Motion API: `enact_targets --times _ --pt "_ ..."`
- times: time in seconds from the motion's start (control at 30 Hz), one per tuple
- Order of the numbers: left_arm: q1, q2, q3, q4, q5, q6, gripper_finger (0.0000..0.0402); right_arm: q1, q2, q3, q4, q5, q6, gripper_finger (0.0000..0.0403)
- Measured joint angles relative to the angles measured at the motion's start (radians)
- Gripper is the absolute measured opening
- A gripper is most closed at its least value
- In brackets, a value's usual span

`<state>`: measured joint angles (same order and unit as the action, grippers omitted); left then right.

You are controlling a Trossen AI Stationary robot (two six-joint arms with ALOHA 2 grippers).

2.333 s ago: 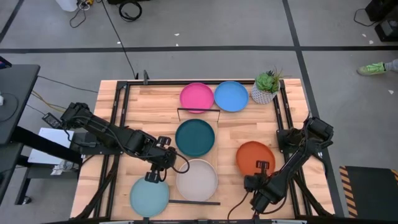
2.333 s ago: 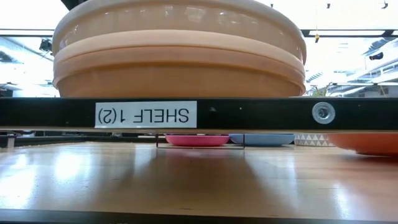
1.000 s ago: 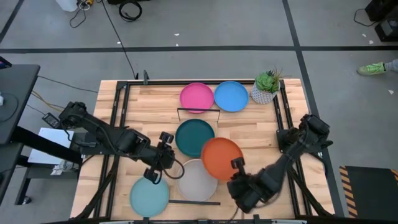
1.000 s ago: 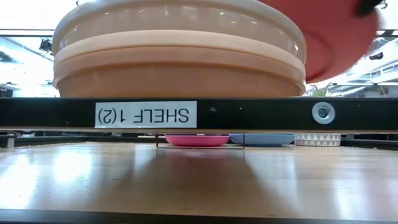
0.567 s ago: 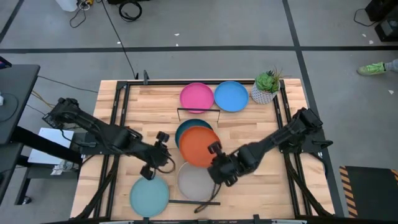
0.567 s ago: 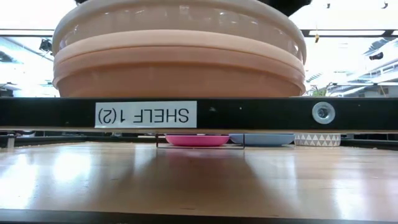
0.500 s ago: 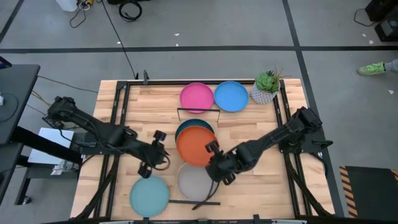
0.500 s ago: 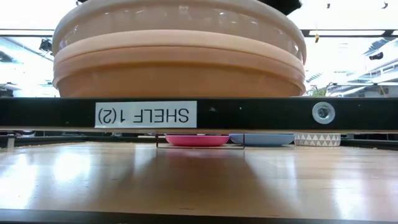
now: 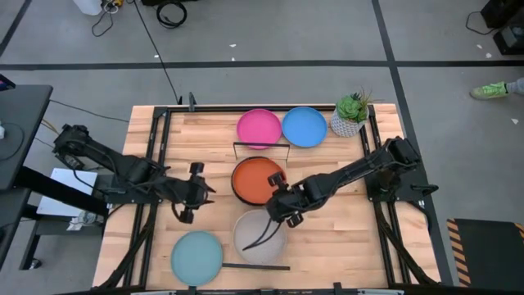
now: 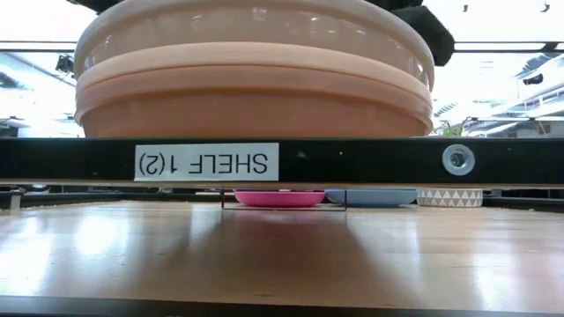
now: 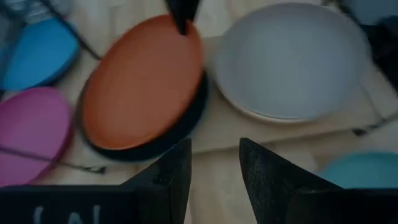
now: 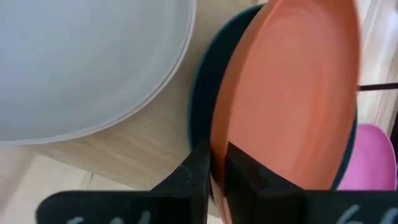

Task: Place and stack plates onto a shelf
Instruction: Stack the orange plate on top of the dark green plate on the shelf, then stack the pink plate on top of the orange plate on the shelf

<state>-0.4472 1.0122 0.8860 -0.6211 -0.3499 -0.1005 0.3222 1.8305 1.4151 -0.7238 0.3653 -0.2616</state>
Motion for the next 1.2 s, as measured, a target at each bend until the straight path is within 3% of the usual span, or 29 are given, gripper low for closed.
enact_targets --times 0.33,0.5,1.0,1.2 --pt "0.144 0.015 -0.065 0.002 -0.015 -0.008 0.0141 -0.01 -0.003 0.01 0.022 -0.059 0.025 0.0051" --pt "0.255 0.015 -0.069 0.008 0.056 0.058 0.0141 0.025 -0.022 0.01 -0.046 0.023 0.076 0.0051" --pt "0.64 0.018 -0.069 -0.005 0.268 0.406 0.0141 0.24 -0.154 0.01 -0.309 0.029 0.625 0.005" --pt "0.769 0.086 -0.069 0.113 0.27 0.625 0.0141 0.359 -0.186 -0.013 -0.316 0.14 0.751 0.005"
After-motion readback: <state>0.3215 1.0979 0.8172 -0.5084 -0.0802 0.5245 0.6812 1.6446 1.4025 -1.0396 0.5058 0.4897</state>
